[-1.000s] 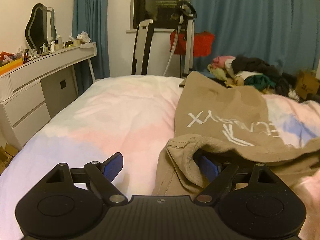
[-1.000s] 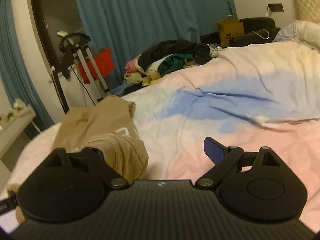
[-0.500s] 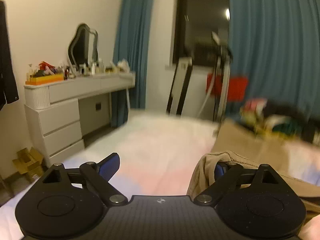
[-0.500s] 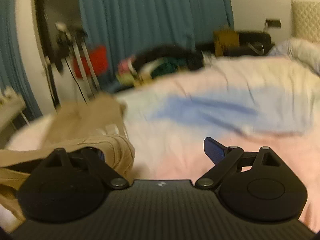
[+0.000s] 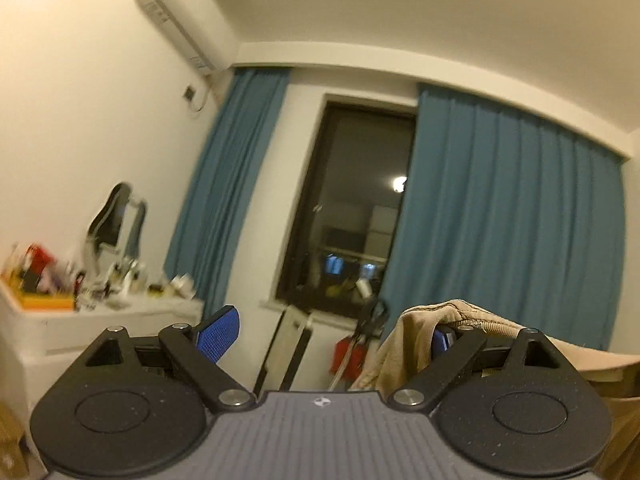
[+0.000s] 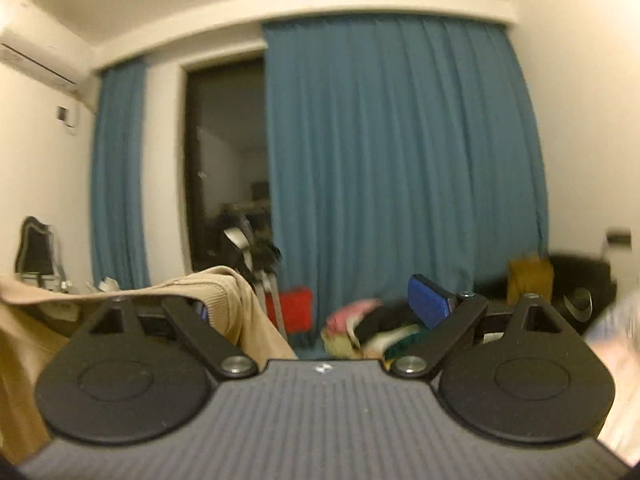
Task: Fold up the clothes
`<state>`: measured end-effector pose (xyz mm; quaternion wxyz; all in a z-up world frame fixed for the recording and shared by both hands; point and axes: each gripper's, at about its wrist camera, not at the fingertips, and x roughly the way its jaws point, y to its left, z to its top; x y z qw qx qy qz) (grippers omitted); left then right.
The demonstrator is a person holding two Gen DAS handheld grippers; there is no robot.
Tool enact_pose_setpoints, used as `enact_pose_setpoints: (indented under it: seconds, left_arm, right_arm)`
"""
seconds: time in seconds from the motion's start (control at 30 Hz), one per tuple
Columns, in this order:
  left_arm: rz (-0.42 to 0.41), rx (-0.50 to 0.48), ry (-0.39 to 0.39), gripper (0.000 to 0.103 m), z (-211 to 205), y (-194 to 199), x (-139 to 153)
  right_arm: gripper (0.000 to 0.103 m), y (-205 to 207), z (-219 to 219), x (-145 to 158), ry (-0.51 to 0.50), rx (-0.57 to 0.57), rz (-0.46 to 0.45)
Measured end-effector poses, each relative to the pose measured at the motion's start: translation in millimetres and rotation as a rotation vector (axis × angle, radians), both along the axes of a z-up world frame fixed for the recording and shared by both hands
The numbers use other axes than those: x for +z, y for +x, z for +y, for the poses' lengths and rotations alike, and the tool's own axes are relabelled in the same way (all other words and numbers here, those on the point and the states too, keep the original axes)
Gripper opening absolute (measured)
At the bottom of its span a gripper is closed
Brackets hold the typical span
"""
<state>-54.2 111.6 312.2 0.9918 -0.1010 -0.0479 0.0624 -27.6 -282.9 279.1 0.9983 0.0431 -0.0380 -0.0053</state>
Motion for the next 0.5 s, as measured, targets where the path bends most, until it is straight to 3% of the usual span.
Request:
enact_pose_setpoints:
  seconds: [0.13,0.27,0.37,0.5]
  left_arm:
    - [-0.074,-0.037,0.004,0.096,9.5,-18.0,73.7]
    - [-0.054,-0.104,-0.044,0.096,20.5,-22.0,122.1]
    - [-0.007,-0.138,-0.064,0.096,23.4,-10.5,134.6]
    - [0.109,-0.174,-0.087,0.096,24.8,26.4,118.4]
  right_arm:
    - [0.092,-36.4,3.6,72.9,-0.084,0.014,-0.099]
    - [0.092,-53.7,1.0,123.0,-0.087,0.040,-0.127]
    - [0.092,-49.2,-1.3,131.8,-0.077,0.036,-0.111]
    - [0.092,-27.6,-5.7,110.9,-0.063,0.032,-0.029]
